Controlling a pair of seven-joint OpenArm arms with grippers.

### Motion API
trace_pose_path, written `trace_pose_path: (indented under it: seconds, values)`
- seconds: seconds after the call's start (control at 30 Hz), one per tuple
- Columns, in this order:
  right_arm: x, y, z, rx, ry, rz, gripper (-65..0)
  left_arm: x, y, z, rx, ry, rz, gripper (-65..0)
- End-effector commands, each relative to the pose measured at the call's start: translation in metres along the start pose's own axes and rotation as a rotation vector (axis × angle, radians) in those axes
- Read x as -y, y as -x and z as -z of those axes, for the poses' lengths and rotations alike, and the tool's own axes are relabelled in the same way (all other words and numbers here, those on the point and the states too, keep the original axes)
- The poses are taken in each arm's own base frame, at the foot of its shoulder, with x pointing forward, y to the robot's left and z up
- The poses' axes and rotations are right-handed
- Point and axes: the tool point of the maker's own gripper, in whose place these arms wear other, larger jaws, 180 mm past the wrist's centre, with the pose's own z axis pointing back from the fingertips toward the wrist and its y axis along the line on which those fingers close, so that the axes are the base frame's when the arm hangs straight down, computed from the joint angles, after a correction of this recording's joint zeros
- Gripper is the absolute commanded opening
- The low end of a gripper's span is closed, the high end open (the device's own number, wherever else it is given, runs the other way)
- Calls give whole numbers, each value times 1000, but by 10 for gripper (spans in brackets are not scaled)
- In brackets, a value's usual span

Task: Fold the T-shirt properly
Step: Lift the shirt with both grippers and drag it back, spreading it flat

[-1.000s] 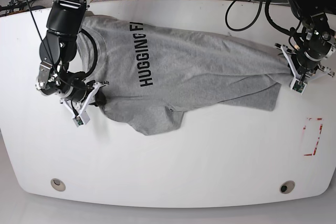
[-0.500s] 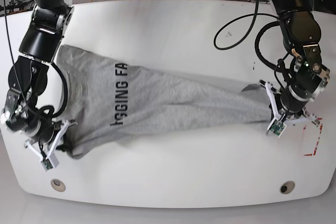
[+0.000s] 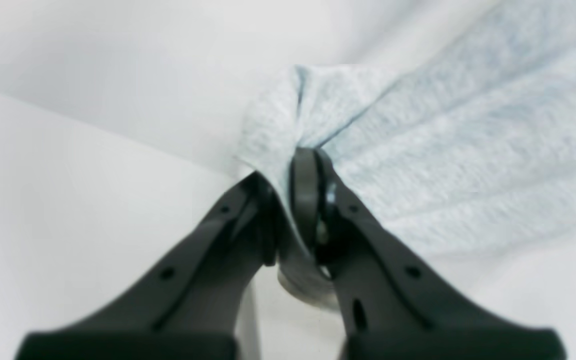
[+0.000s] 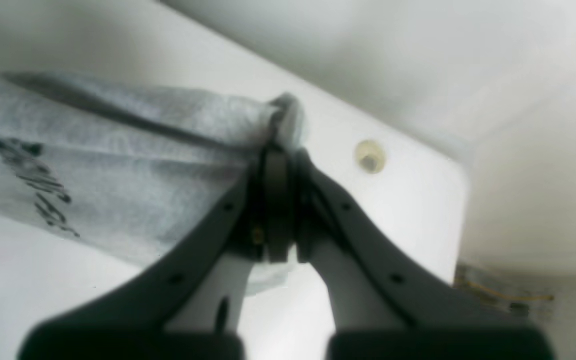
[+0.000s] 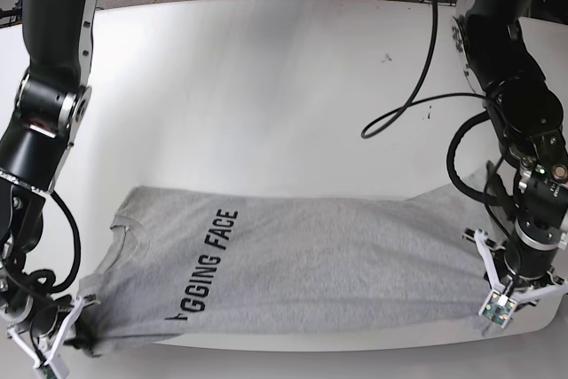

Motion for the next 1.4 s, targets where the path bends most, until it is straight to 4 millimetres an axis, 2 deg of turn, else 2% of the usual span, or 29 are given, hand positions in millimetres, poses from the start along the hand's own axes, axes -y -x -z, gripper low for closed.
trace_pose_path:
  seconds: [0.0, 0.03, 0.13, 0.33, 0.4, 0.53, 0.63, 0.83, 0.9, 1.1, 1.23, 1.37]
  values:
    - [20, -49, -27, 108, 49, -24, -650, -45, -13, -10, 37, -120, -35, -650]
    - [22, -61, -32, 115, 58, -41, -650, -57, -18, -13, 53, -148, -51, -650]
    - [25, -84, -44, 141, 78, -78, -650, -76, -33, -18, 90, -191, -64, -650]
    - [33, -94, -74, 159, 164, -157, -650, -80, -37, -20, 102, -200, -64, -650]
    - [33, -81, -74, 129, 175, -163, -650, -79, -36, -19, 99, -198, -64, -650]
    - [29, -49, -74, 72, 196, -200, -650, -58, -18, -14, 55, -150, -56, -650]
    - [24, -16, -74, 45, 201, -176, -650, -48, -9, -12, 35, -129, -52, -650]
    - [8, 53, -69, -49, 181, -133, -650, -14, 24, -7, -45, -51, -40, -650]
    - [-5, 80, -65, -72, 150, -95, -650, 2, 40, -6, -82, -13, -35, -650]
    - [-31, 139, -67, -131, 75, -12, -650, 51, 85, -11, -187, 98, -28, -650]
    - [-55, 180, -66, -182, 8, 55, -650, 87, 118, -22, -265, 181, -30, -650]
    - [-72, 214, -75, -232, -13, 102, -650, 118, 151, -37, -347, 254, -20, -650]
